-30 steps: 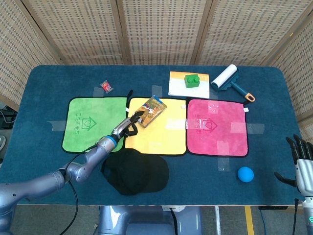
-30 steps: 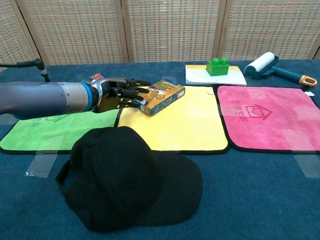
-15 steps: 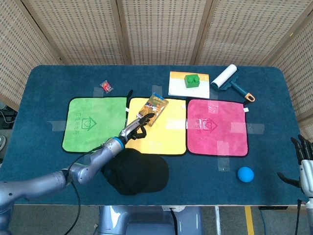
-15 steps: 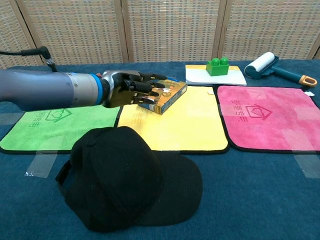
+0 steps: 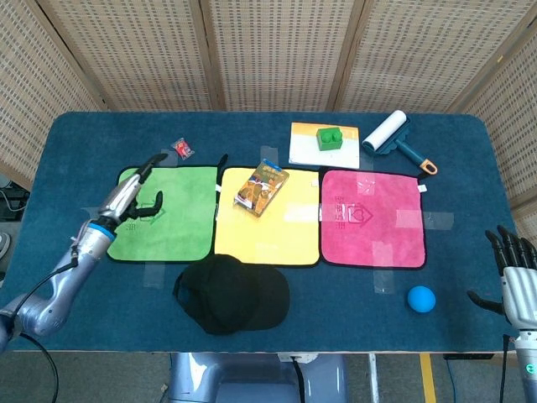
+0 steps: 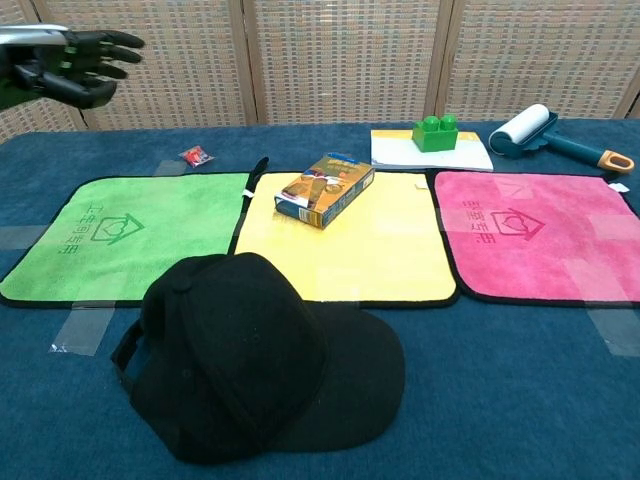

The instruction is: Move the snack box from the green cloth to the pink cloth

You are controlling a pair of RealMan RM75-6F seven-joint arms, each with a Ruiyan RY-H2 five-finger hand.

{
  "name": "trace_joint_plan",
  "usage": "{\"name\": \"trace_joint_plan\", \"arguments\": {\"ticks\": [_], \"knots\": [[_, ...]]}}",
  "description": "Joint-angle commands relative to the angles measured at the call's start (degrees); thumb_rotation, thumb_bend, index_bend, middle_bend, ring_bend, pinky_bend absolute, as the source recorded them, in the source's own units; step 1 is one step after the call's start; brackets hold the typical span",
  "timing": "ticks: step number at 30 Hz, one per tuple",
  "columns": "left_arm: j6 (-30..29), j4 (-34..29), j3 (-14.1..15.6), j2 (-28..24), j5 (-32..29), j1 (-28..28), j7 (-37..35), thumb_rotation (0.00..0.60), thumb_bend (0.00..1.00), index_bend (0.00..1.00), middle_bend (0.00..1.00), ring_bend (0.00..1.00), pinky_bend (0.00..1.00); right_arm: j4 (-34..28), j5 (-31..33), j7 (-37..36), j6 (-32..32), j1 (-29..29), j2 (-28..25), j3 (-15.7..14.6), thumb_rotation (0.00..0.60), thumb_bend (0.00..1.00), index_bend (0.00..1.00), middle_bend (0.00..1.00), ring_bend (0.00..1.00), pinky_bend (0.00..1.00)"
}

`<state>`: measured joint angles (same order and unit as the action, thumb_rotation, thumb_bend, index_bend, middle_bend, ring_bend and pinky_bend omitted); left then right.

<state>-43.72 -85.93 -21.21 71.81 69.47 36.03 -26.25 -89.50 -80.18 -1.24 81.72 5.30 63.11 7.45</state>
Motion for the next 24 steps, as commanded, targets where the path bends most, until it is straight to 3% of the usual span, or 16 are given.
{"name": "trace_joint_plan", "arguments": {"ticks": [1, 5, 7, 9, 17, 21, 24], "knots": [[-18.02, -1.89, 2.38, -3.33, -8.25, -8.06, 22.95, 0.600, 0.00, 0.00, 0.00, 0.00, 0.00, -0.31, 0.57, 2.38, -2.63, 2.42, -0.77, 1.14, 0.600, 0.00, 0.06, 0.00, 0.00, 0.00], [-27.37, -8.87, 3.99, -5.84, -14.66, -12.76, 34.86, 0.600, 0.00, 0.00, 0.00, 0.00, 0.00, -3.25, 0.91, 5.49, -9.80, 8.55, -3.49, 3.44, 0.600, 0.03, 0.07, 0.00, 0.00, 0.00], [-30.23, -12.36, 4.80, -6.93, -17.10, -14.32, 38.96, 0.600, 0.00, 0.00, 0.00, 0.00, 0.00, -4.99, 1.39, 7.24, -13.40, 11.53, -4.50, 4.45, 0.600, 0.11, 0.08, 0.00, 0.00, 0.00], [-33.16, -15.59, 5.44, -7.88, -18.55, -15.79, 41.76, 0.600, 0.00, 0.00, 0.00, 0.00, 0.00, -6.75, 1.85, 9.36, -17.95, 15.52, -5.12, 5.68, 0.600, 0.26, 0.09, 0.00, 0.00, 0.00], [-37.86, -19.35, 7.47, -9.53, -14.98, -19.16, 41.61, 0.600, 0.00, 0.00, 0.00, 0.00, 0.00, -6.70, 8.97, 14.08, -37.89, 32.78, -1.73, 10.14, 0.600, 0.81, 0.14, 0.01, 0.00, 0.00], [-36.25, -17.99, 7.43, -9.63, -14.37, -18.84, 40.47, 0.600, 0.00, 0.00, 0.00, 0.00, 0.00, -1.08, 15.30, 17.71, -44.68, 41.79, 4.76, 11.39, 0.600, 0.99, 0.18, 0.05, 0.00, 0.00], [-34.98, -16.89, 7.22, -9.26, -15.07, -18.37, 40.30, 0.600, 0.00, 0.00, 0.00, 0.00, 0.00, 3.02, 20.07, 20.31, -47.69, 46.97, 8.90, 11.32, 0.600, 1.00, 0.19, 0.08, 0.00, 0.00]]}}
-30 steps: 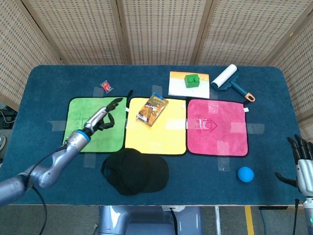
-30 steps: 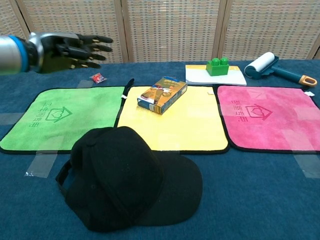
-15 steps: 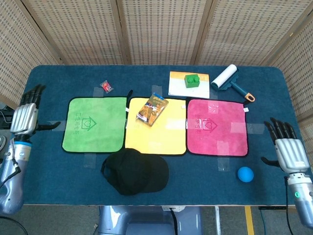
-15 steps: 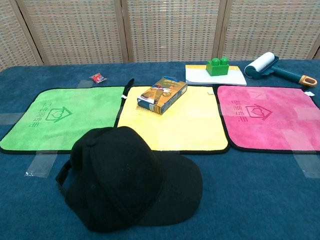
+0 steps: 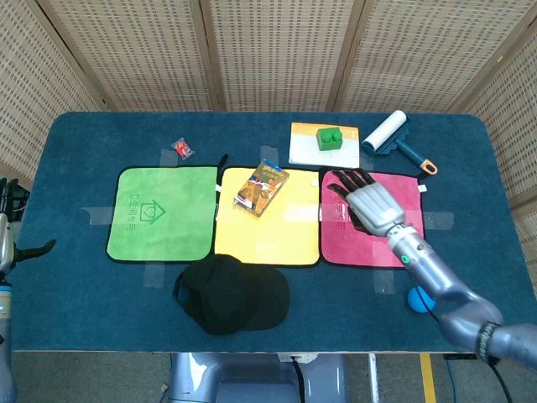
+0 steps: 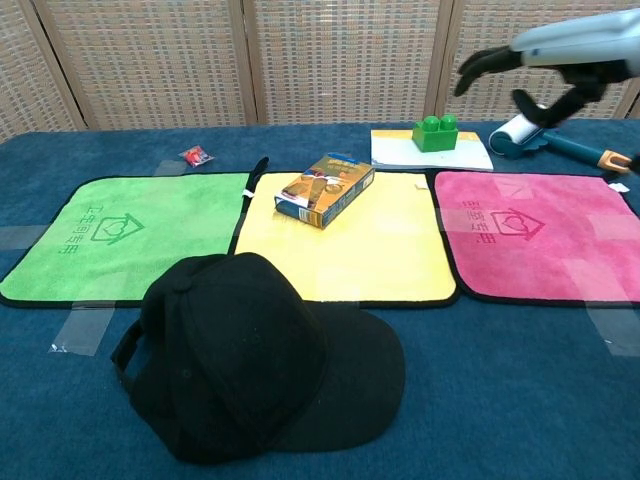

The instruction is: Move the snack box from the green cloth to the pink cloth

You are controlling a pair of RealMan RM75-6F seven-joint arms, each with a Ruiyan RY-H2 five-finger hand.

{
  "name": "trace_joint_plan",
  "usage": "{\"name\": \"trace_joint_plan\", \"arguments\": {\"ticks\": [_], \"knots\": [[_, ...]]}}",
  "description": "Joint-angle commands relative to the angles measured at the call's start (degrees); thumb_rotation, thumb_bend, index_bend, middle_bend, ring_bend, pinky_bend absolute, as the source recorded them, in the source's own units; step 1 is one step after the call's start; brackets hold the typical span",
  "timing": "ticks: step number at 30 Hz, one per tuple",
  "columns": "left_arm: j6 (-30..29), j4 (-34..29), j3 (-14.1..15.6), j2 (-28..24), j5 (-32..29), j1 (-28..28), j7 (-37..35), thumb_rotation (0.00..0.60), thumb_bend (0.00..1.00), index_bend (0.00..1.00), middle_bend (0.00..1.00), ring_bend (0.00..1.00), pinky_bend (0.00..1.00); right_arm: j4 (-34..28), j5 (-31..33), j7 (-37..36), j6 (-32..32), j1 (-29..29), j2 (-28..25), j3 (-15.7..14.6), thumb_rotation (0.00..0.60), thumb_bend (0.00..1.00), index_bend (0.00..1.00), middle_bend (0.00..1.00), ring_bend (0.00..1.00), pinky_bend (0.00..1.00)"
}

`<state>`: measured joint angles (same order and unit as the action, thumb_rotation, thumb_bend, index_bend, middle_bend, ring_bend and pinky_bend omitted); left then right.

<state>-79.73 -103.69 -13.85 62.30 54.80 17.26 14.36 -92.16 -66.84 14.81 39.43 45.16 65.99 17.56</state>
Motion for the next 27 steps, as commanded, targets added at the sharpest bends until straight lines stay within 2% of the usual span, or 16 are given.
{"name": "trace_joint_plan", "arguments": {"ticks": [1, 4, 8, 11, 14, 19, 27], "knots": [[1.29, 1.07, -0.21, 0.32, -0.59, 0.51, -0.36, 0.600, 0.00, 0.00, 0.00, 0.00, 0.00, 6.69, 7.81, 4.88, -6.02, 8.28, 6.93, 1.11, 0.600, 1.00, 0.19, 0.08, 0.00, 0.00], [2.31, 2.45, -0.54, 0.85, -1.44, 1.03, -0.32, 0.600, 0.00, 0.00, 0.00, 0.00, 0.00, 14.14, 13.34, 8.45, -8.28, 15.08, 13.13, 0.49, 0.600, 1.00, 0.20, 0.08, 0.00, 0.00], [3.14, 3.31, -0.80, 1.21, -2.37, 1.41, -0.16, 0.600, 0.00, 0.00, 0.00, 0.00, 0.00, 20.78, 17.81, 10.05, -9.81, 20.18, 18.47, 0.00, 0.600, 1.00, 0.21, 0.08, 0.00, 0.00], [3.89, 4.31, -1.06, 1.74, -3.55, 1.92, 0.46, 0.600, 0.00, 0.00, 0.00, 0.00, 0.00, 31.32, 22.32, 11.27, -13.25, 27.05, 25.90, -0.43, 0.600, 1.00, 0.21, 0.08, 0.00, 0.00], [4.10, 5.13, -1.14, 2.19, -4.31, 2.15, 1.03, 0.600, 0.00, 0.00, 0.00, 0.00, 0.00, 39.45, 25.34, 11.31, -16.03, 31.29, 31.04, -1.19, 0.600, 1.00, 0.21, 0.09, 0.01, 0.00], [4.76, 6.42, -1.34, 2.77, -5.74, 2.52, 1.69, 0.600, 0.00, 0.00, 0.00, 0.00, 0.00, 51.26, 27.93, 10.25, -20.03, 35.99, 37.86, -2.26, 0.600, 1.00, 0.21, 0.12, 0.05, 0.00], [5.38, 7.69, -1.80, 3.05, -7.07, 2.74, 1.67, 0.600, 0.00, 0.00, 0.00, 0.00, 0.00, 64.16, 27.11, 6.57, -26.31, 39.61, 45.60, -3.22, 0.600, 1.00, 0.22, 0.14, 0.07, 0.00]]}}
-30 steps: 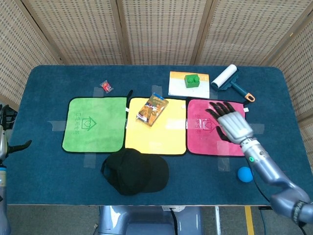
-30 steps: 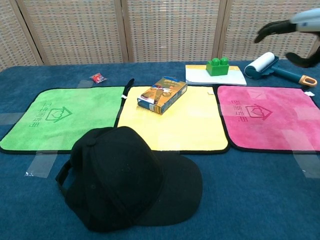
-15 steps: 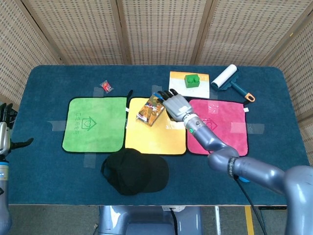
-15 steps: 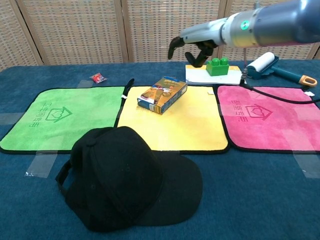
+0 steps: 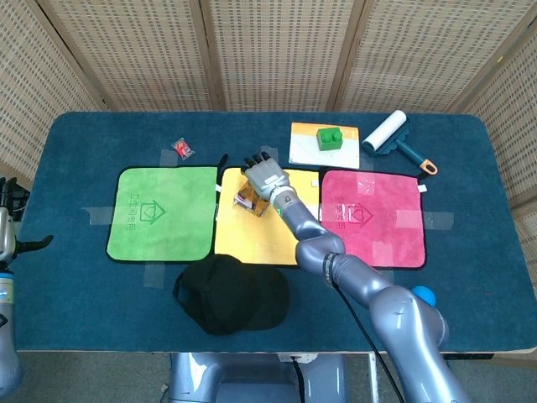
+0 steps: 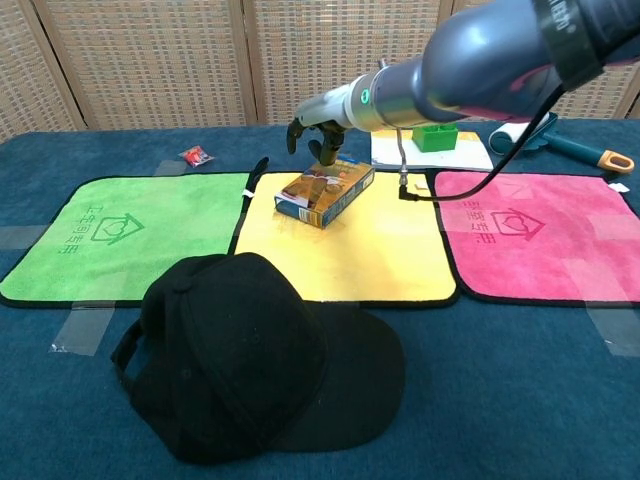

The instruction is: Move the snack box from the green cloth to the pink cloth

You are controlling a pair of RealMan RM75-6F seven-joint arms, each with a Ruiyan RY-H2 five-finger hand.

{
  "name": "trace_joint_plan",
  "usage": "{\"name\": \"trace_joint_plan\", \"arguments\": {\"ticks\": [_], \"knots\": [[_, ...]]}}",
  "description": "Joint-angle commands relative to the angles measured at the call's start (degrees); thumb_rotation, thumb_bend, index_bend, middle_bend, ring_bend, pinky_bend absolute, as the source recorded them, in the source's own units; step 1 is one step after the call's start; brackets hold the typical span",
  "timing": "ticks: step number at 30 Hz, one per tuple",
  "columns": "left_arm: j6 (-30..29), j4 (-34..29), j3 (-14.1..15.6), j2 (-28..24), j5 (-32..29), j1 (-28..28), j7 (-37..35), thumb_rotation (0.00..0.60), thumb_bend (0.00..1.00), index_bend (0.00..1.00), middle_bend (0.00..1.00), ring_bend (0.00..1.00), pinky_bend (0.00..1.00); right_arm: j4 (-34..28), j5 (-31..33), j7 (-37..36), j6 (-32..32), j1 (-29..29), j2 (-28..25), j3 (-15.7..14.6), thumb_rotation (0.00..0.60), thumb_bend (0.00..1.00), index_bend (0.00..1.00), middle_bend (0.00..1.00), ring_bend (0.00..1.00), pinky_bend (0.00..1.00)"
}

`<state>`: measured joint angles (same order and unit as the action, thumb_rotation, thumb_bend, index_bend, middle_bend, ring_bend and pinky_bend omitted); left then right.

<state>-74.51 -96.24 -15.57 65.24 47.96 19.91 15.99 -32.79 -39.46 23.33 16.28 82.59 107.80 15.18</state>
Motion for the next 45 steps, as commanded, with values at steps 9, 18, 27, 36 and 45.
{"name": "trace_joint_plan", "arguments": {"ticks": [9, 18, 27, 36, 45], "knots": [[0.99, 1.15, -0.21, 0.52, -0.95, 0.52, 0.33, 0.600, 0.00, 0.00, 0.00, 0.00, 0.00, 13.42, -4.82, -6.89, -7.30, 4.29, 8.62, -0.41, 0.600, 1.00, 0.22, 0.14, 0.08, 0.00], [1.52, 1.28, -0.46, 0.14, -0.90, 0.46, -0.62, 0.600, 0.00, 0.00, 0.00, 0.00, 0.00, 17.56, -8.67, -10.69, -12.61, 4.93, 9.05, -1.67, 0.600, 1.00, 0.34, 0.31, 0.21, 0.08], [1.08, 0.49, -0.18, -0.21, 0.27, 0.06, -1.28, 0.600, 0.00, 0.00, 0.00, 0.00, 0.00, 17.80, -11.40, -16.81, -17.35, 4.51, 6.31, -4.37, 0.600, 1.00, 0.37, 0.34, 0.26, 0.23], [1.28, 0.12, 0.07, -0.32, 0.81, 0.04, -1.43, 0.600, 0.00, 0.00, 0.00, 0.00, 0.00, 13.69, -15.60, -23.30, -19.67, 1.99, 1.21, -9.35, 0.600, 1.00, 0.41, 0.38, 0.29, 0.28], [1.37, -0.19, 0.41, -0.13, 1.18, 0.18, -1.00, 0.600, 0.00, 0.00, 0.00, 0.00, 0.00, 1.25, -18.71, -29.23, -18.90, 0.61, -7.48, -15.94, 0.600, 1.00, 0.41, 0.38, 0.29, 0.28]]}}
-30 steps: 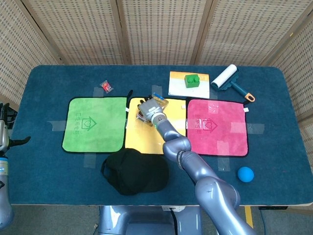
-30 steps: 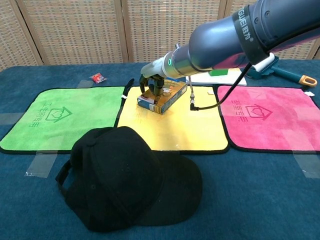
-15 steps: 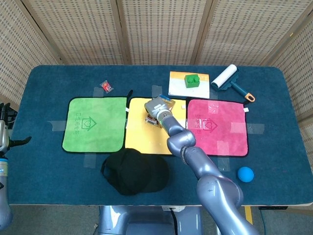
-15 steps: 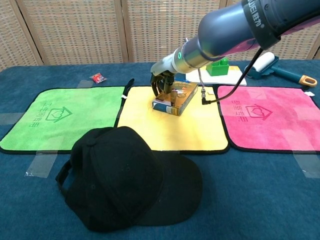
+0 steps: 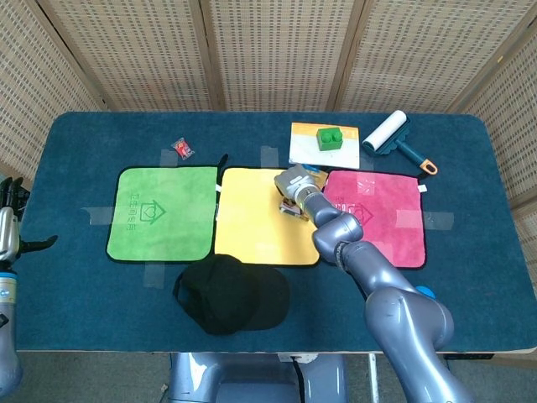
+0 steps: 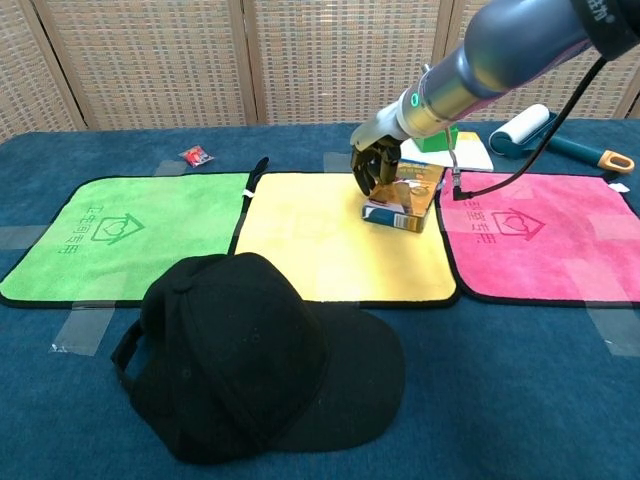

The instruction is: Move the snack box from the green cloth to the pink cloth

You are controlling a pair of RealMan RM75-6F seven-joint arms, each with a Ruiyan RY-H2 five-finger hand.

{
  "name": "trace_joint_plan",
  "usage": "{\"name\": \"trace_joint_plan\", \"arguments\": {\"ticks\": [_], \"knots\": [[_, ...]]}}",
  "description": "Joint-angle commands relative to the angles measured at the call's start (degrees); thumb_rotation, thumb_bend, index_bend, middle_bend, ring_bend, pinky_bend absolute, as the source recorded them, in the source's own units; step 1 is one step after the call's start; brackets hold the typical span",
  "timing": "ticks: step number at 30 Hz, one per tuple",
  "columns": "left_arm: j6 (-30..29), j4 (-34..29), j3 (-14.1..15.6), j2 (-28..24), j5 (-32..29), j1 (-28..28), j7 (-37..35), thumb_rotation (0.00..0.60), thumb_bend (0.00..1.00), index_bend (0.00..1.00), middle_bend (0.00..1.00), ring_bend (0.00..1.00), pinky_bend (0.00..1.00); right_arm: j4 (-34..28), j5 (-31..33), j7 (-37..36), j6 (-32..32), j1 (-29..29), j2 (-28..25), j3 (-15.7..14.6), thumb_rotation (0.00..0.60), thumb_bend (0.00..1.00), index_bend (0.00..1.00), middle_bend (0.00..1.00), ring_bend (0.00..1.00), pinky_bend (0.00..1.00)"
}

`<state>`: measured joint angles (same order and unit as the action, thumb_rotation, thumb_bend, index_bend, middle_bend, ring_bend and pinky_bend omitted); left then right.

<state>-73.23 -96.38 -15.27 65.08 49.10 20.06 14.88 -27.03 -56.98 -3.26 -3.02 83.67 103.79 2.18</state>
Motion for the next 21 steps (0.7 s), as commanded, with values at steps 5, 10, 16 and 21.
{"name": "trace_joint_plan", "arguments": {"ticks": [5, 10, 16, 21], "knots": [[-0.06, -0.31, 0.15, -0.01, 0.23, 0.02, 0.11, 0.600, 0.00, 0.00, 0.00, 0.00, 0.00, -11.44, -1.50, -5.74, 1.78, -0.03, -8.04, -7.51, 0.600, 1.00, 0.41, 0.37, 0.29, 0.29], [0.01, -0.46, 0.18, -0.10, 0.34, -0.05, -0.12, 0.600, 0.00, 0.00, 0.00, 0.00, 0.00, -17.39, 0.09, -9.08, 3.68, 0.77, -12.10, -12.46, 0.600, 1.00, 0.41, 0.37, 0.29, 0.30], [0.13, -0.71, 0.38, -0.19, 0.67, -0.05, -0.16, 0.600, 0.00, 0.00, 0.00, 0.00, 0.00, -22.97, 2.81, -11.11, 6.38, 1.86, -15.72, -17.81, 0.600, 1.00, 0.41, 0.37, 0.29, 0.30], [0.02, -0.89, 0.53, -0.09, 0.91, -0.03, 0.00, 0.600, 0.00, 0.00, 0.00, 0.00, 0.00, -27.93, 5.83, -11.21, 9.82, 2.40, -18.63, -21.97, 0.600, 1.00, 0.41, 0.37, 0.29, 0.30]]}}
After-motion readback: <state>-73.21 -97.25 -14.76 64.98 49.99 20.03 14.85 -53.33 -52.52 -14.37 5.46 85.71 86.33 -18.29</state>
